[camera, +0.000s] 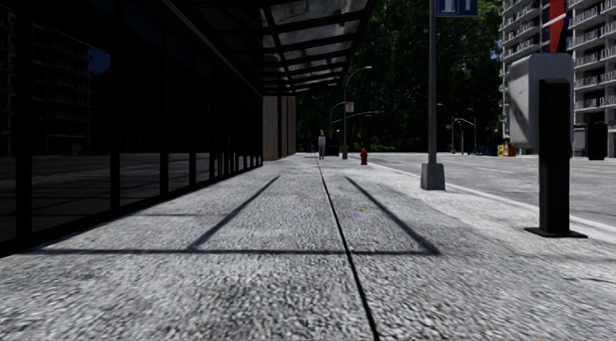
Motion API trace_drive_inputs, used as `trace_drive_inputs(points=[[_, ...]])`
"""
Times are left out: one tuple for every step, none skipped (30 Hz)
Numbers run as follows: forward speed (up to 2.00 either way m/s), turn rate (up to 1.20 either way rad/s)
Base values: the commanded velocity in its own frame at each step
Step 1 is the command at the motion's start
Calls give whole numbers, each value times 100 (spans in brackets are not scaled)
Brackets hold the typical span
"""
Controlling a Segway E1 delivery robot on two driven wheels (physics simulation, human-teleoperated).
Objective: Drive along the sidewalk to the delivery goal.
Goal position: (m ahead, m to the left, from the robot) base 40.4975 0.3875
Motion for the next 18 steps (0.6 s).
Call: trace_drive_inputs(points=[[200, 0], [200, 0], [200, 2], [200, 8], [200, 8], [200, 15], [200, 18], [200, 21], [200, 21], [200, 23], [200, 23], [200, 23], [200, 23], [200, 23], [200, 23], [200, 23], [200, 23], [200, 23]])
